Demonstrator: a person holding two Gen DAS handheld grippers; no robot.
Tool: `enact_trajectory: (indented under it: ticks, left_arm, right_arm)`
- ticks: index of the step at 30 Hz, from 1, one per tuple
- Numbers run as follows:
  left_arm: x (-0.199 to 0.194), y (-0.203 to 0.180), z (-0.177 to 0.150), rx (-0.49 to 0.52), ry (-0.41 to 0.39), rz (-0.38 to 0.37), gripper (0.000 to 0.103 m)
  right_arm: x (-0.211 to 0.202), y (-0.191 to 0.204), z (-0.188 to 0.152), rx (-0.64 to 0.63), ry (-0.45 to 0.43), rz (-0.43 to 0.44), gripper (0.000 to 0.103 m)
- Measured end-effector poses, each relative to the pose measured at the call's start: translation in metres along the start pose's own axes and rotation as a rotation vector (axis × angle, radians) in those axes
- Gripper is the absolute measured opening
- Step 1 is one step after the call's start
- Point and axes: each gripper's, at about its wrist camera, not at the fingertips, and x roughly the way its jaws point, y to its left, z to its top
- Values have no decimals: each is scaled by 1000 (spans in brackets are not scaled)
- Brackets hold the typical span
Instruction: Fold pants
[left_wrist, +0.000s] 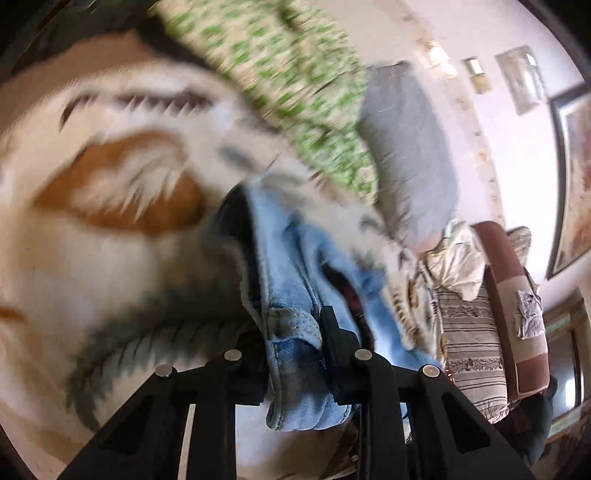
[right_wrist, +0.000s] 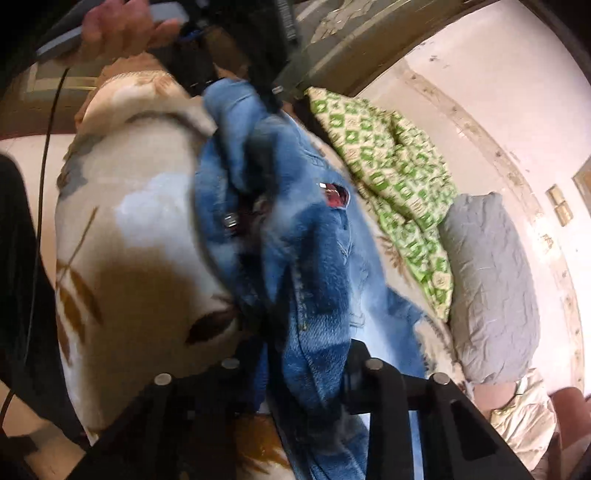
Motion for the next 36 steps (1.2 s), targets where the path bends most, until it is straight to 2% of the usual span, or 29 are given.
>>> enact_trajectory:
  ticks: [4, 6, 7, 10, 11, 12, 13, 14, 15, 16, 17, 18, 19, 20, 22, 25, 28, 31, 34, 36]
  left_arm:
    - [-8, -17, 30, 51, -45, 28, 25]
    - [-12, -10, 38, 29, -52, 35, 25]
    - [-13, -3, 38, 16, -46, 46, 25]
    - [4, 35, 25, -27, 54, 158, 25]
    - [14, 48, 18, -39, 100, 211, 28]
    - [24, 59, 10, -52, 146, 256, 31]
    - [29, 70, 4, -70, 155, 243, 35]
    - [24, 73, 2, -76, 114, 200, 38]
    - [20, 73, 1, -91, 108, 170, 40]
    - [15, 72, 2, -106, 102, 163, 51]
    - [9, 69, 3, -108, 91, 168, 68]
    - [2, 64, 4, -96, 74, 190, 78]
    - [-8, 57, 6, -68, 39, 238, 93]
    - [-18, 48, 9, -31, -1, 282, 95]
    - [-31, 31, 13, 43, -40, 319, 96]
    - [-38, -11, 18, 190, -54, 323, 96]
    - [-21, -64, 17, 376, -7, 305, 97]
    - [17, -121, 10, 553, 69, 277, 97]
    - [58, -174, -2, 694, 143, 197, 97]
    - [90, -216, -15, 813, 217, 108, 97]
  right_arm:
    - [3, -25, 23, 97, -13, -26, 24]
    - [9, -34, 36, 147, -18, -17, 24]
    - [12, -33, 41, 155, -14, -10, 24]
    - [26, -10, 44, 143, 35, 18, 27]
    - [31, -3, 42, 136, 55, 35, 31]
    - [36, 6, 39, 121, 83, 51, 51]
    - [41, 15, 34, 93, 115, 31, 58]
    - [39, 17, 31, 85, 89, -15, 70]
    - [34, 16, 29, 75, 64, -44, 81]
    - [30, 13, 27, 79, 55, -45, 88]
    - [24, 7, 24, 96, 42, -31, 89]
    - [17, 0, 21, 112, 29, -29, 92]
    - [11, -5, 18, 121, 22, -37, 94]
    - [4, -12, 13, 133, 13, -52, 95]
    - [-12, -32, 2, 194, 0, -62, 97]
    - [-29, -60, -17, 331, 10, -61, 99]
    - [-47, -86, -41, 479, 22, -77, 100]
    - [-65, -107, -72, 638, 57, -112, 100]
    - [-82, -122, -109, 821, 111, -144, 100]
    - [-96, -128, -138, 959, 145, -156, 100]
